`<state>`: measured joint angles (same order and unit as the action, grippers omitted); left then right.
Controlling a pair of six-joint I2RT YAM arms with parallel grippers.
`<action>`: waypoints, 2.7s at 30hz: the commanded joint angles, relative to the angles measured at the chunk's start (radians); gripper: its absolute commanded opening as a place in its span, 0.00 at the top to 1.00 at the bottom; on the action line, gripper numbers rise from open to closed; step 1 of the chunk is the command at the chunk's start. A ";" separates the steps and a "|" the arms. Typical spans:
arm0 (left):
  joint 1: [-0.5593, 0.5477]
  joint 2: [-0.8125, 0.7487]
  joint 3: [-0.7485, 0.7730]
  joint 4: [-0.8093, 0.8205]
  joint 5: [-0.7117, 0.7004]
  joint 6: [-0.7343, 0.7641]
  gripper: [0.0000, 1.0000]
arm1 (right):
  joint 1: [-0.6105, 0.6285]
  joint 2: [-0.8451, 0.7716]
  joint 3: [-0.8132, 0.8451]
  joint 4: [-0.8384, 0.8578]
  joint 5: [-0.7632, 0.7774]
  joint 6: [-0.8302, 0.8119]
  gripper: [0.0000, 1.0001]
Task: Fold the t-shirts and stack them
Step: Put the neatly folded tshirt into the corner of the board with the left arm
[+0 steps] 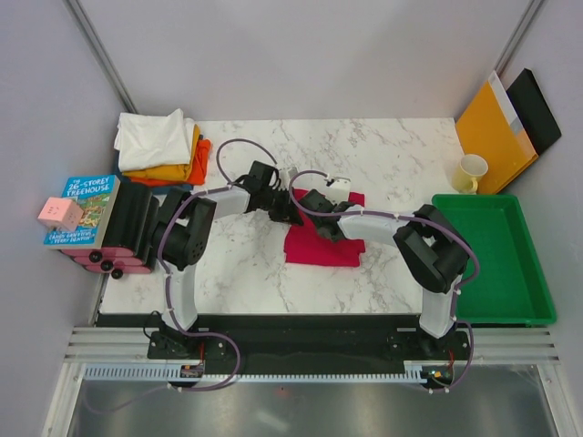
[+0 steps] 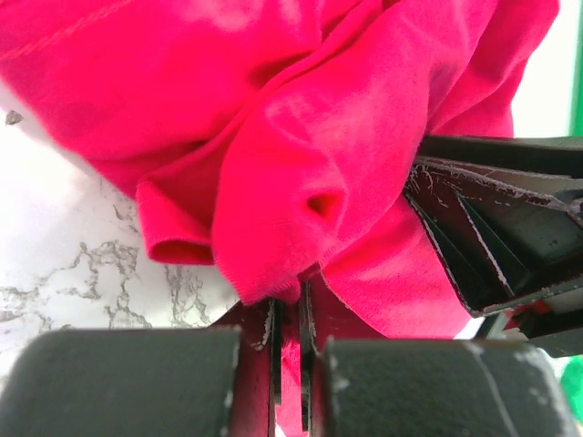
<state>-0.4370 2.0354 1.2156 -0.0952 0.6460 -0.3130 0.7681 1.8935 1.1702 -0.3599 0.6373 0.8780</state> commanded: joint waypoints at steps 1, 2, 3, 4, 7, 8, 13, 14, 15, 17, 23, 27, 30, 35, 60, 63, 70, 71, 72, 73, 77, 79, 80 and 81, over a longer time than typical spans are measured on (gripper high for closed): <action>-0.032 -0.078 0.097 -0.242 -0.100 0.196 0.98 | 0.014 -0.052 0.048 0.013 0.033 -0.043 0.49; -0.034 -0.096 0.110 -0.256 -0.112 0.215 0.98 | 0.022 -0.062 0.063 0.015 0.044 -0.054 0.39; -0.034 -0.113 0.120 -0.267 -0.123 0.232 0.98 | 0.025 -0.073 0.071 0.013 0.062 -0.065 0.32; -0.034 -0.128 0.136 -0.282 -0.138 0.258 0.98 | 0.028 -0.091 0.077 0.012 0.068 -0.073 0.26; -0.032 -0.190 0.162 -0.342 -0.144 0.307 0.98 | 0.039 -0.131 0.115 0.006 0.090 -0.099 0.12; -0.032 -0.201 0.168 -0.356 -0.147 0.311 0.98 | 0.040 -0.152 0.120 0.004 0.100 -0.100 0.11; -0.032 -0.283 0.167 -0.393 -0.157 0.403 0.98 | 0.045 -0.229 0.125 -0.002 0.140 -0.120 0.10; -0.032 -0.293 0.168 -0.403 -0.164 0.420 0.98 | 0.045 -0.256 0.120 -0.005 0.150 -0.120 0.10; -0.032 -0.305 0.171 -0.409 -0.169 0.425 0.98 | 0.046 -0.270 0.115 -0.007 0.162 -0.122 0.10; -0.029 -0.325 0.180 -0.432 -0.193 0.442 0.98 | 0.046 -0.313 0.097 -0.008 0.176 -0.123 0.10; 0.006 -0.307 0.216 -0.472 -0.180 0.437 0.98 | 0.045 -0.373 0.051 -0.008 0.190 -0.132 0.10; 0.029 -0.259 0.171 -0.462 -0.134 0.388 0.98 | 0.046 -0.361 0.026 -0.008 0.162 -0.119 0.10; 0.041 -0.250 0.113 -0.416 -0.112 0.373 0.98 | 0.048 -0.353 0.008 -0.008 0.145 -0.113 0.11; 0.044 -0.256 0.209 -0.452 -0.204 0.454 0.98 | 0.048 -0.370 -0.030 -0.008 0.151 -0.108 0.11; 0.380 0.012 0.958 -0.859 -0.437 0.850 0.98 | 0.046 -0.373 -0.095 0.096 0.121 -0.146 0.11; 0.386 0.052 1.025 -0.867 -0.468 0.882 0.98 | 0.046 -0.376 -0.107 0.104 0.114 -0.146 0.11; 0.403 0.143 1.173 -0.882 -0.509 0.931 0.98 | 0.046 -0.381 -0.132 0.111 0.111 -0.149 0.11; 0.403 0.154 1.183 -0.880 -0.517 0.937 0.98 | 0.045 -0.381 -0.132 0.113 0.111 -0.151 0.11; 0.406 0.160 1.209 -0.882 -0.528 0.942 0.98 | 0.045 -0.379 -0.133 0.116 0.111 -0.152 0.11; 0.414 0.175 1.219 -0.882 -0.532 0.942 0.98 | 0.043 -0.379 -0.138 0.118 0.111 -0.152 0.11; 0.435 0.207 1.266 -0.880 -0.563 0.936 0.98 | 0.043 -0.378 -0.145 0.124 0.111 -0.152 0.11; 0.489 0.220 1.305 -0.874 -0.591 0.931 0.98 | 0.040 -0.378 -0.153 0.128 0.108 -0.152 0.11; 0.503 0.221 1.314 -0.861 -0.597 0.927 0.98 | 0.042 -0.379 -0.155 0.131 0.108 -0.152 0.11; 0.520 0.220 1.322 -0.851 -0.609 0.931 0.98 | 0.040 -0.378 -0.156 0.134 0.110 -0.152 0.11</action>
<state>0.0010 2.2597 2.4443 -1.0012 0.1062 0.5804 0.8131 1.5364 1.0248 -0.2634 0.7464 0.7288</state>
